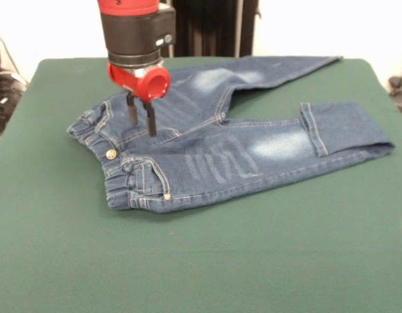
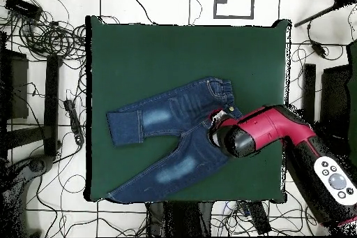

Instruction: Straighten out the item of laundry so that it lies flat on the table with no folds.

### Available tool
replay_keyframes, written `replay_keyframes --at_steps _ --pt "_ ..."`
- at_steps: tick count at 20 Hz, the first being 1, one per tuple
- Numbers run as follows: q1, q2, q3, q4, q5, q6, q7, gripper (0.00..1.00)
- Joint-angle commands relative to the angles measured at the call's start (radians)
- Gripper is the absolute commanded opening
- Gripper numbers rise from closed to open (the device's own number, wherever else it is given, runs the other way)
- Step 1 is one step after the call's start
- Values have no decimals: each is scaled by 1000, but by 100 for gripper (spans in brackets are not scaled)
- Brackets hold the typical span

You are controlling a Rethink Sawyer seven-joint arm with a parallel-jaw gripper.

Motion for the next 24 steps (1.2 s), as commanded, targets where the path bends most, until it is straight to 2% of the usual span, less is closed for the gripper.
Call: replay_keyframes --at_steps 1,13,18,24 --pt "12 55 -91 -107 -42 85 -373 100" --pt "-18 97 -138 -158 -62 74 -474 100" --pt "-26 119 -147 -176 -76 58 -496 100" --pt "-24 98 -139 -157 -62 72 -480 100"
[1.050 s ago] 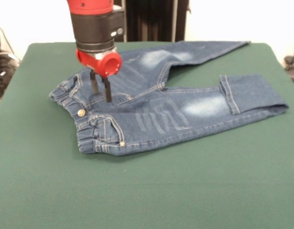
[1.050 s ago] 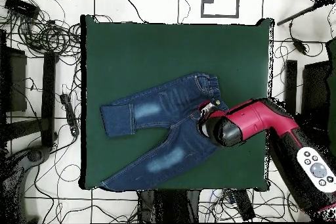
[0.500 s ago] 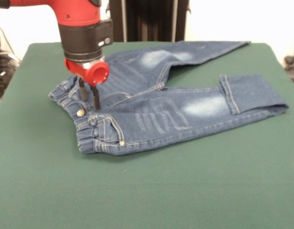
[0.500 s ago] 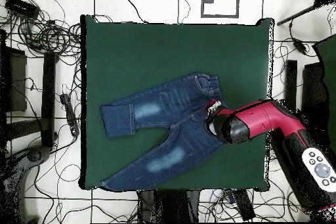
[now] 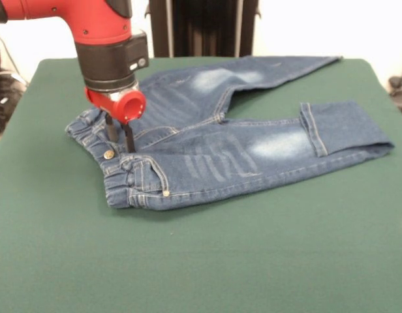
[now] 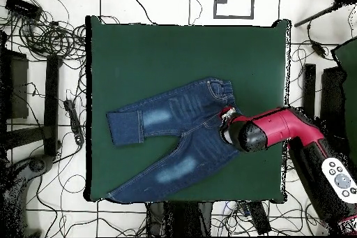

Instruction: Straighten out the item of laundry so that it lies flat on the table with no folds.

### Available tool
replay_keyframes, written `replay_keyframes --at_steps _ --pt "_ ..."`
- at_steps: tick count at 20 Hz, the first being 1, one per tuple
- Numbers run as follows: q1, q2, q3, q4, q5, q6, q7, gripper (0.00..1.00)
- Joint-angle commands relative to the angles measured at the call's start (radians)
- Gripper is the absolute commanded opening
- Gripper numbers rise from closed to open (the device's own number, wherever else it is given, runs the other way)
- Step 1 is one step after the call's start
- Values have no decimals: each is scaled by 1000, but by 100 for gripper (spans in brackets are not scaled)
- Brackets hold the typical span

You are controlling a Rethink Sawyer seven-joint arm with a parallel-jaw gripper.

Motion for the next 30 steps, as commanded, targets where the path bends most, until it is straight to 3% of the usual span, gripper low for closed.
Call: replay_keyframes --at_steps 1,7,19,30 --pt "23 0 -98 -64 -55 72 -304 100" --pt "52 16 -110 -80 -74 61 -257 100" --pt "56 27 -124 -106 -81 65 -267 100" --pt "16 123 -128 -241 -91 47 -460 100"
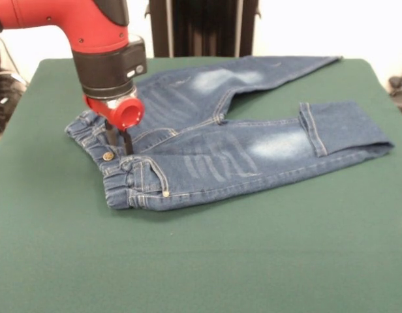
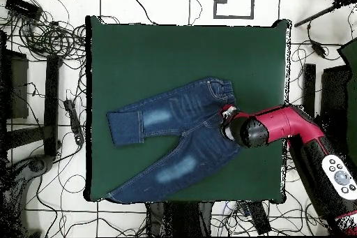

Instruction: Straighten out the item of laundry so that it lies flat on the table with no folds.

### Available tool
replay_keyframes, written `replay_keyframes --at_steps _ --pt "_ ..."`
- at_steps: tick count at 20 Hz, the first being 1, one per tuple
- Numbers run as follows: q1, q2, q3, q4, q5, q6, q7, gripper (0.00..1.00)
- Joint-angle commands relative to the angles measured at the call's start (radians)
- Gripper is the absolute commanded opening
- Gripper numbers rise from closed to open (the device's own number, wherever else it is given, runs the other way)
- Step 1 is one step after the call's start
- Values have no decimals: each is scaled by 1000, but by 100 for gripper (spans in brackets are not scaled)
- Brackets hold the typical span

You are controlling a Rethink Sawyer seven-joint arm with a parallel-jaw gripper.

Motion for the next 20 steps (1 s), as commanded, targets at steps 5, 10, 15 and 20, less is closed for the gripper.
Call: replay_keyframes --at_steps 5,10,15,20 --pt "-7 86 -110 -212 -107 45 -491 100" --pt "-11 71 -110 -213 -93 54 -507 100" --pt "-16 71 -109 -229 -87 58 -542 100" --pt "-15 68 -110 -237 -89 61 -553 100"
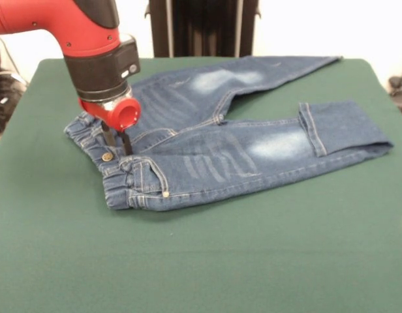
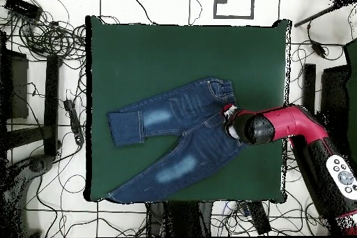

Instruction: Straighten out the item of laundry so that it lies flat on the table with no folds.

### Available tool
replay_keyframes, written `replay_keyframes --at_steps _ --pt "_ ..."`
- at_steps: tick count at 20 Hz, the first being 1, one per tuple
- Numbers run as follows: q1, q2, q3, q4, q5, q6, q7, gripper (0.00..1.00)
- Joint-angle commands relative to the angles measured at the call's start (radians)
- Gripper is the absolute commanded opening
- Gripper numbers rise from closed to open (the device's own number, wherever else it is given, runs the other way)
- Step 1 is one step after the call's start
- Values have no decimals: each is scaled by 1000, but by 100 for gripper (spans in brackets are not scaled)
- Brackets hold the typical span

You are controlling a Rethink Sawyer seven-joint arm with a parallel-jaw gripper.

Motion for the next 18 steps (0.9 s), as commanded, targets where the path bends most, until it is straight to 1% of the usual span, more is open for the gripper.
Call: replay_keyframes --at_steps 1,18 --pt "1 41 -109 -204 -154 41 -409 100" --pt "10 24 -119 -228 -180 34 -422 100"
